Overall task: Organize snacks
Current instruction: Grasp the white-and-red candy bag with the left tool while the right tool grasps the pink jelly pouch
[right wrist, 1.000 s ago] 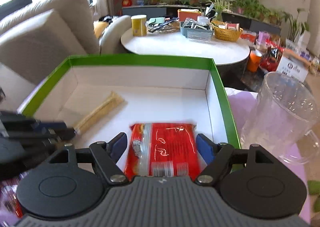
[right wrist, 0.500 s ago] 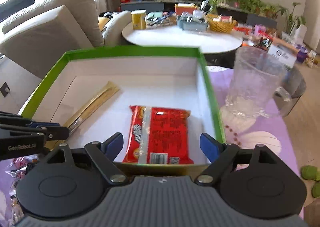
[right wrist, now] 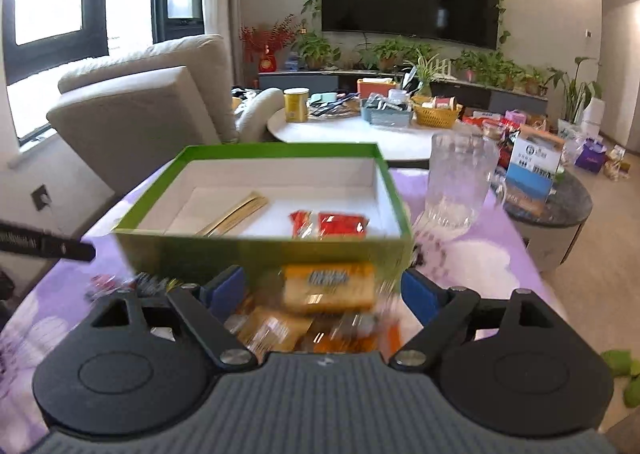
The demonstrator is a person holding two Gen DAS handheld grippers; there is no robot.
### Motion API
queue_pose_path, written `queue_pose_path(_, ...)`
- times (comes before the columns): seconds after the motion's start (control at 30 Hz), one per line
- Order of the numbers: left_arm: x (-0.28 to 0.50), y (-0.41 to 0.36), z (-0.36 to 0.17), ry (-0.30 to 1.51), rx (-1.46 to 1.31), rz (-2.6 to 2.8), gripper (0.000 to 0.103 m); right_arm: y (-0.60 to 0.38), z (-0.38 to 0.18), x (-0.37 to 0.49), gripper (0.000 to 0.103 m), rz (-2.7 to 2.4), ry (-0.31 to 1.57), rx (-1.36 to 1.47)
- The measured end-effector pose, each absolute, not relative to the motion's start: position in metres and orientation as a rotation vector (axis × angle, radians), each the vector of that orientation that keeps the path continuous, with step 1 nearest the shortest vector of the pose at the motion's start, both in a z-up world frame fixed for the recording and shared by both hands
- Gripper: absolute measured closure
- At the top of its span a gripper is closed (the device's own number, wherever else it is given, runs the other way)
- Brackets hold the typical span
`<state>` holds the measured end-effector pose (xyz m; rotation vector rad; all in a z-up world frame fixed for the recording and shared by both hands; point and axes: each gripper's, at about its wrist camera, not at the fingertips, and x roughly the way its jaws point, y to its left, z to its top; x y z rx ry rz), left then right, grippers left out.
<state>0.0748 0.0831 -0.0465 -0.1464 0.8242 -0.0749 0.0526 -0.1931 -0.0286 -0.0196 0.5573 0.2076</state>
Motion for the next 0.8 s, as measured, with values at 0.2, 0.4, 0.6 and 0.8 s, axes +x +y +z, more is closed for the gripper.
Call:
queue_pose_path(0.2,0.050,0.092,-0.067,0.911,-0.251,-0.093,0.082,-0.177,-0.037,0.025,0.055,0.383,0.553,-0.033)
queue_pose_path(0.4,0.040,0.077,-0.070,0.929,-0.241,-0.122,0.082,-0.149,-0.043,0.018,0.055,0.455,0.550,-0.141)
queue_pose_path(0.6,0.051,0.075,-0.080,0.927,-0.288,-0.012,0.063,-0.146,-0.051,0.018,0.055,0.441,0.567,-0.139)
queue_pose_path(0.8,0.058,0.072,-0.081,0.897,-0.319,0.063,0.052,-0.151,-0.060,0.010,0.055,0.435,0.585,-0.115)
